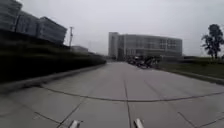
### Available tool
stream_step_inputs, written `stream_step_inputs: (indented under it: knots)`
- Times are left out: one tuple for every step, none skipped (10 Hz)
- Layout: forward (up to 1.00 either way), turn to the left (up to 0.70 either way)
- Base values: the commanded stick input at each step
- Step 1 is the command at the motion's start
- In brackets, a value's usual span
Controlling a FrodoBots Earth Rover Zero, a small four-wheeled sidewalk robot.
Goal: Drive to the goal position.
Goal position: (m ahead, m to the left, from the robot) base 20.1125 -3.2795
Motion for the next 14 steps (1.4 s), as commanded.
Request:
stream_step_inputs:
  knots:
    - [1.0,-0.39]
    - [1.0,-0.39]
    - [1.0,-0.39]
    - [1.0,-0.39]
    - [1.0,-0.34]
    - [1.0,-0.23]
    - [1.0,-0.13]
    - [1.0,-0.02]
    - [1.0,0.01]
    - [1.0,0.01]
    - [1.0,0.01]
    - [1.0,0.01]
    - [1.0,0.01]
    - [1.0,0.01]
